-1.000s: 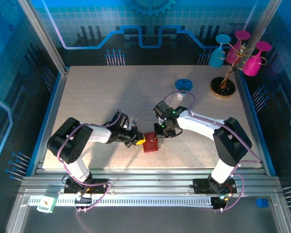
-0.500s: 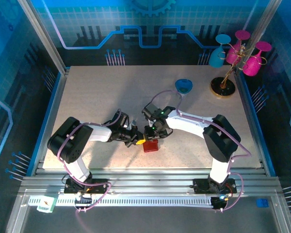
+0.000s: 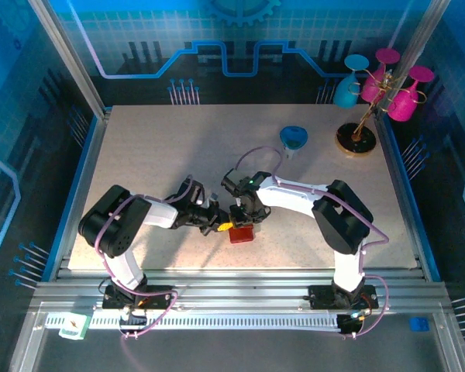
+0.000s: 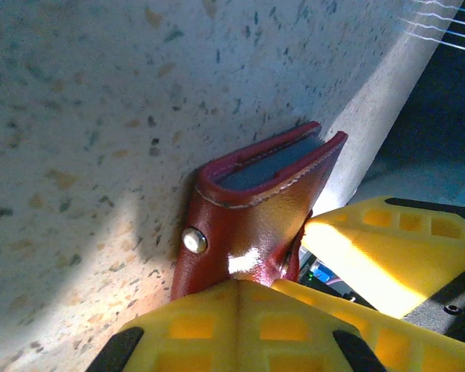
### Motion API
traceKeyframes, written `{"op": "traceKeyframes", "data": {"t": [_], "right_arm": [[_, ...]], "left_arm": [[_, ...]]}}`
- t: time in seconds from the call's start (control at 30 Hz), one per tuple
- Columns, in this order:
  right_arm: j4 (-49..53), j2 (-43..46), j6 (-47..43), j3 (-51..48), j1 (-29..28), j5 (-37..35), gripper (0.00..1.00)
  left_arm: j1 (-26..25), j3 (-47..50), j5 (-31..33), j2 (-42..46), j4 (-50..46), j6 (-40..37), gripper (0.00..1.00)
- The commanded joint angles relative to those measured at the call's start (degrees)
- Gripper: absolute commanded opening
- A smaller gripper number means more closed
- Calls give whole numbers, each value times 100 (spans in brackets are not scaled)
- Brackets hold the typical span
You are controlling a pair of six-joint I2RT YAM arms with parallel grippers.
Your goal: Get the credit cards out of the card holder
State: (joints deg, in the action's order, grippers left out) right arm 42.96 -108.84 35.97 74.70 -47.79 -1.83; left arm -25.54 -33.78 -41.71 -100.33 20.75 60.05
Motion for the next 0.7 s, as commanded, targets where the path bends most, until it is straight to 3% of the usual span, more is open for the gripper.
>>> {"op": "traceKeyframes", "data": {"t": [0.0, 0.33, 0.67], "right_arm": [[145, -188, -63, 67, -125, -210, 39], [334, -419, -125, 181, -282, -626, 24], [169, -41, -84, 66, -281, -752, 8]], "left_arm": [[15, 214, 376, -297, -200, 109, 0], [14, 348, 365, -347, 27, 209, 0], [21, 355, 401, -348, -32, 189, 0]]}}
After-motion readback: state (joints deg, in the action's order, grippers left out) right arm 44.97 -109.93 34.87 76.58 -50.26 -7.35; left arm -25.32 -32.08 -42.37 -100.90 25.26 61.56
